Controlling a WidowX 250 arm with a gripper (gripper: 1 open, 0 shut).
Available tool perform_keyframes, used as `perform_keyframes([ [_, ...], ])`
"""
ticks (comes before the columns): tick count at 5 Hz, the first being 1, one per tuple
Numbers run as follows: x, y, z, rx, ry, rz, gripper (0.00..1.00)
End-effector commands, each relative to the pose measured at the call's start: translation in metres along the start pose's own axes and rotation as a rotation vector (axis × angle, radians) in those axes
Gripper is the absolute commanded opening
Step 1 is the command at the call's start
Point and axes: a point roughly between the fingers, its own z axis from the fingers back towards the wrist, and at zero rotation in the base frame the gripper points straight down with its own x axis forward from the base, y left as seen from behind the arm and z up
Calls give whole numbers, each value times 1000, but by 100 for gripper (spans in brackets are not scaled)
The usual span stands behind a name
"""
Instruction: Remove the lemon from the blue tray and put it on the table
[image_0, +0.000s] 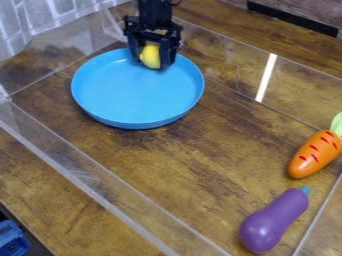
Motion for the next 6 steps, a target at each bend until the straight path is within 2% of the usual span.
perform_keyframes([
  [1, 8, -6, 24, 12, -69, -35, 0],
  [2, 7, -7, 17, 9, -66, -53, 0],
  [4, 0, 3, 8, 13, -70, -12, 0],
  [5, 2, 0, 8, 12, -72, 2, 0],
  [6, -3, -4, 16, 7, -72, -2, 0],
])
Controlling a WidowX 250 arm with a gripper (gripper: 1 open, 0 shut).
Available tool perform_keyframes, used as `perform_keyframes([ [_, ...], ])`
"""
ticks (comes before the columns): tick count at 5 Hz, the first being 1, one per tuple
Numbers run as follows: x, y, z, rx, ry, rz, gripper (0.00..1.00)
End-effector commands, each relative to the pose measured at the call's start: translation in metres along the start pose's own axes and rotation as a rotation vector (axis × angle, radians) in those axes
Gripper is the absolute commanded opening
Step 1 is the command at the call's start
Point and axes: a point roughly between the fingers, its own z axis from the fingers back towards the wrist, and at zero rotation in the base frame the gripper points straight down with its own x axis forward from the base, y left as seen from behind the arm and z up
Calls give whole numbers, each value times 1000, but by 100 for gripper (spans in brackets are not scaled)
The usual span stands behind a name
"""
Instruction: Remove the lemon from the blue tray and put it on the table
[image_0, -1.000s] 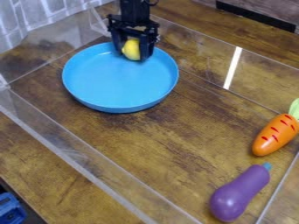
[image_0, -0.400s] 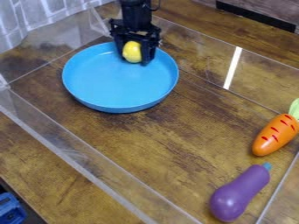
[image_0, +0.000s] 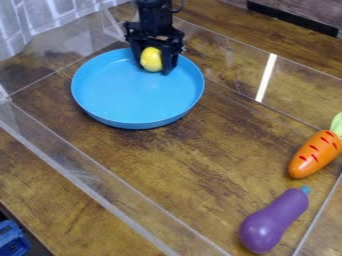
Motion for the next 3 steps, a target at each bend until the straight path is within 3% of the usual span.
perform_keyframes([
  [1, -1, -7, 28, 1, -56, -24, 0],
  [2, -9, -10, 29, -5, -55, -41, 0],
  [3, -7, -1, 35, 0, -61, 40, 0],
])
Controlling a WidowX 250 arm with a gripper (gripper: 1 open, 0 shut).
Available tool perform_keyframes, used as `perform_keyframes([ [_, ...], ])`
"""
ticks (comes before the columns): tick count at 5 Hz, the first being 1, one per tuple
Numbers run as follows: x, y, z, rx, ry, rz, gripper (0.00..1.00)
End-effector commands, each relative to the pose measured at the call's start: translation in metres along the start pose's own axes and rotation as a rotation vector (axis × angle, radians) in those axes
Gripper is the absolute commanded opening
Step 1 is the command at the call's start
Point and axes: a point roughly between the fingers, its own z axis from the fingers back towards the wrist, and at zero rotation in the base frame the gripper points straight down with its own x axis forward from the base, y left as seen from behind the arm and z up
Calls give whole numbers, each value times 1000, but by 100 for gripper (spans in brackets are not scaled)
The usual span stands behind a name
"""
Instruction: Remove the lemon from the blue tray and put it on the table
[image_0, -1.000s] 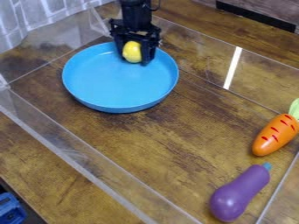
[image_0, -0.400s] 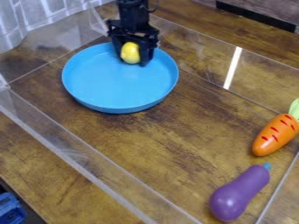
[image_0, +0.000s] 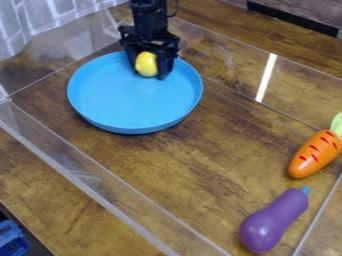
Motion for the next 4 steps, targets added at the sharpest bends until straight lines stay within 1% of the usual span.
perform_keyframes([
  [1, 13, 12, 40, 18, -92, 88, 0],
  [4, 15, -6, 34, 20, -102, 206, 0],
])
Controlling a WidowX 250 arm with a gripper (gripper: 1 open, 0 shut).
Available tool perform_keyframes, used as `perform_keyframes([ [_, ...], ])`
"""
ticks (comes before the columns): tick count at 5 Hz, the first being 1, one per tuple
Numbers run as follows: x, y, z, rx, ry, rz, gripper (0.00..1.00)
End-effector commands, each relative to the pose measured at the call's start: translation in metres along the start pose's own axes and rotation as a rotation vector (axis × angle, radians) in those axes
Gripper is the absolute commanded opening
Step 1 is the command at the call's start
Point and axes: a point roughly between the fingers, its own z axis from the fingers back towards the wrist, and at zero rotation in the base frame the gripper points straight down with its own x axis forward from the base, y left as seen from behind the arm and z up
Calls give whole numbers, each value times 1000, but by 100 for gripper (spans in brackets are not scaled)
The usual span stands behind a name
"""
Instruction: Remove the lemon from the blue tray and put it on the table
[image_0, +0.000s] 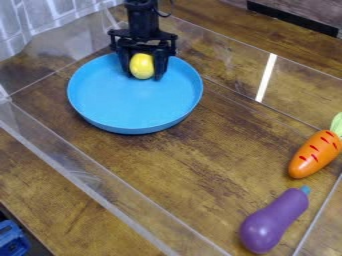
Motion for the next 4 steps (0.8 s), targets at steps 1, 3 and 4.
perform_keyframes([
  [1, -2, -19, 38, -18, -79, -65, 0],
  [3, -10, -27, 53, -32, -74, -143, 0],
  [4, -7, -30, 59, -36, -71, -177, 0],
])
